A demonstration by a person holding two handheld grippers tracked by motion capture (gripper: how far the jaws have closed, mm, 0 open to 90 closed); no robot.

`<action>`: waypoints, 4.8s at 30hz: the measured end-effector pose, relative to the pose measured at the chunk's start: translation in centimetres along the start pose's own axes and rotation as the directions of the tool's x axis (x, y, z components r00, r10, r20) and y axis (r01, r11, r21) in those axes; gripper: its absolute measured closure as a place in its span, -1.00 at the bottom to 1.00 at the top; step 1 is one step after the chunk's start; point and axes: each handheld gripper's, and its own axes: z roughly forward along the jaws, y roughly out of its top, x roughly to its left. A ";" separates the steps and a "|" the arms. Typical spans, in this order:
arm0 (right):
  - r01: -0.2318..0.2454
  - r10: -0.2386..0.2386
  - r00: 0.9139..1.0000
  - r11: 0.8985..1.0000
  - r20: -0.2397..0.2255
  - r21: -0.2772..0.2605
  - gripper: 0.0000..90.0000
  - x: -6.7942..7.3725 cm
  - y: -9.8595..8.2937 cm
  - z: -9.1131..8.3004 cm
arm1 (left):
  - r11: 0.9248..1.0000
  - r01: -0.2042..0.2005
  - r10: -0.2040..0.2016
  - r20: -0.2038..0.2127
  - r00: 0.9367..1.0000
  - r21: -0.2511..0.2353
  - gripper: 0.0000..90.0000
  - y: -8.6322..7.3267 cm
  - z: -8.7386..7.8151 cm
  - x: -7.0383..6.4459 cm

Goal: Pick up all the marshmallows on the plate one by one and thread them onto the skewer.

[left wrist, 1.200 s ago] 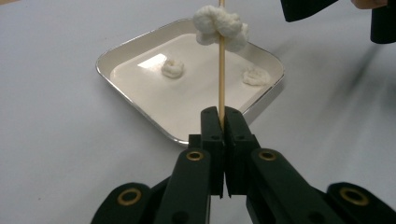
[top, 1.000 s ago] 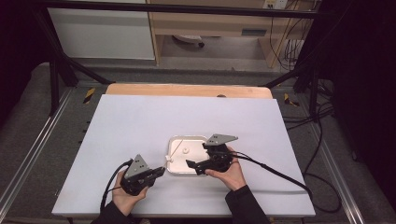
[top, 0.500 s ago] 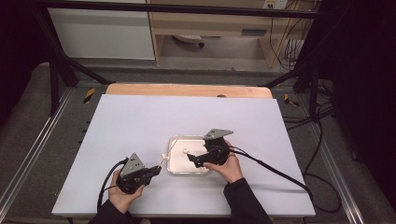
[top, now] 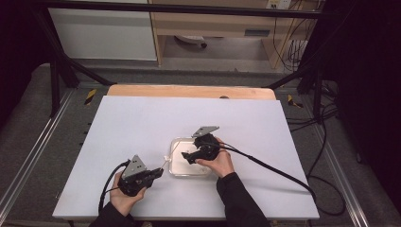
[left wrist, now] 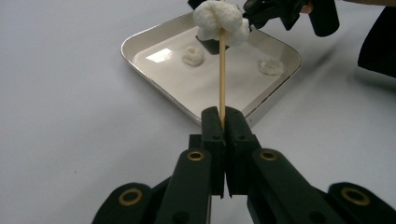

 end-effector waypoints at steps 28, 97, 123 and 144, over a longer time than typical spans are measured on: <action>0.047 -0.047 0.999 0.998 -0.007 0.038 0.50 -0.1 -1.1 1.8 | 1.000 -0.006 0.006 0.002 1.000 0.003 0.96 0.0 0.2 -0.2; -0.314 0.180 0.893 0.905 -0.412 -0.285 0.56 -0.9 0.7 -9.3 | 0.997 -0.069 0.070 0.054 0.996 -0.021 0.96 0.3 0.4 -2.1; -0.308 0.181 0.860 0.930 -0.477 -0.202 0.67 0.5 -0.4 -7.4 | 0.996 -0.082 0.084 0.072 0.994 -0.029 0.96 0.3 0.6 -2.4; -0.268 0.162 0.880 0.946 -0.446 -0.185 0.45 1.9 -1.7 -5.6 | 0.998 -0.055 0.055 0.064 0.996 -0.007 0.96 0.2 1.3 -2.5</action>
